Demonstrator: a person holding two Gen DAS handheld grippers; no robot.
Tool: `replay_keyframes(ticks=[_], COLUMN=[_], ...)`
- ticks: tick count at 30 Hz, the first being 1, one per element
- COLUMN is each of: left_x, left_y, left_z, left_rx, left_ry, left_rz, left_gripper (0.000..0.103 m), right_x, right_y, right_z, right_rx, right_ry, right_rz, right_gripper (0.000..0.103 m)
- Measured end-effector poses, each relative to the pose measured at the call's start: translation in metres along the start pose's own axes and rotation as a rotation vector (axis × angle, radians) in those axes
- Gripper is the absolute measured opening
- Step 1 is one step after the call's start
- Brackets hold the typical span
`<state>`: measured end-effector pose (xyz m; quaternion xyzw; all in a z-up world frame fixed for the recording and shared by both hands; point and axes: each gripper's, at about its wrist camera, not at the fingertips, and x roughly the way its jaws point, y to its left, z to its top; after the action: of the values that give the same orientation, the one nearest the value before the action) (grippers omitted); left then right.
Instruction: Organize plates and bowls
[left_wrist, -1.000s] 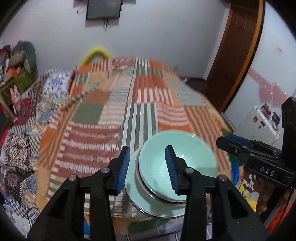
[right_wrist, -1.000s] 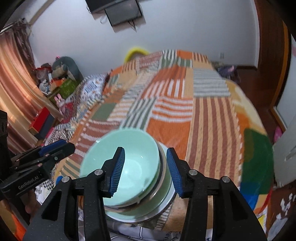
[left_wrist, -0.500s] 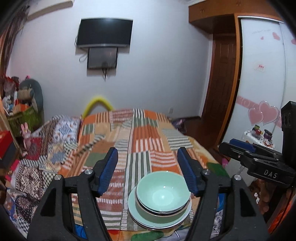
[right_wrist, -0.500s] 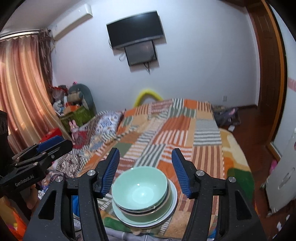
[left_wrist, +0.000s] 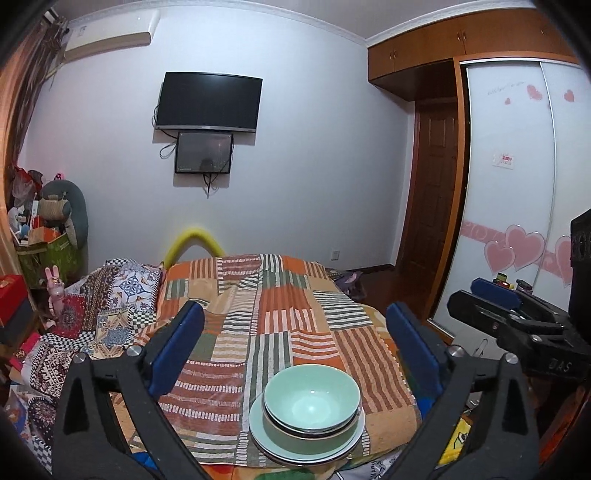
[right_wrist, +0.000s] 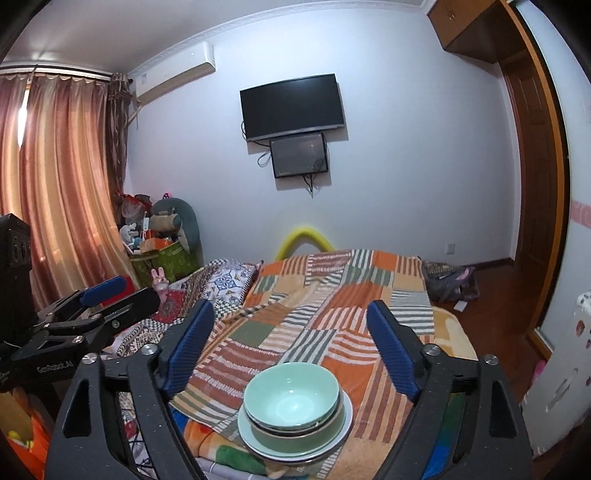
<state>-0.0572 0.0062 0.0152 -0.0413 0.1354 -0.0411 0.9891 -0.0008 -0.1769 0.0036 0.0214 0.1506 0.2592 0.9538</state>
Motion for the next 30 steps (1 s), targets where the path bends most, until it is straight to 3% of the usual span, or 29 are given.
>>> replay_keyframes(ticks=[8, 30], left_x=[-0.0053, -0.0002], left_y=[0.0018, 0.0043], left_z=[-0.0025, -0.0055], left_rx=[-0.012, -0.018], left_ry=[0.000, 0.008], left_rz=[0.015, 0.020], left_gripper=[0.102, 0.102], right_x=[-0.0017, -0.0046], right_y=[-0.0013, -0.0012], right_z=[-0.0029, -0.0058], right_rx=[0.017, 0.022], right_ry=[-0.005, 0.000], right_rz=[-0.002, 0.000], right_gripper=[0.095, 0.097])
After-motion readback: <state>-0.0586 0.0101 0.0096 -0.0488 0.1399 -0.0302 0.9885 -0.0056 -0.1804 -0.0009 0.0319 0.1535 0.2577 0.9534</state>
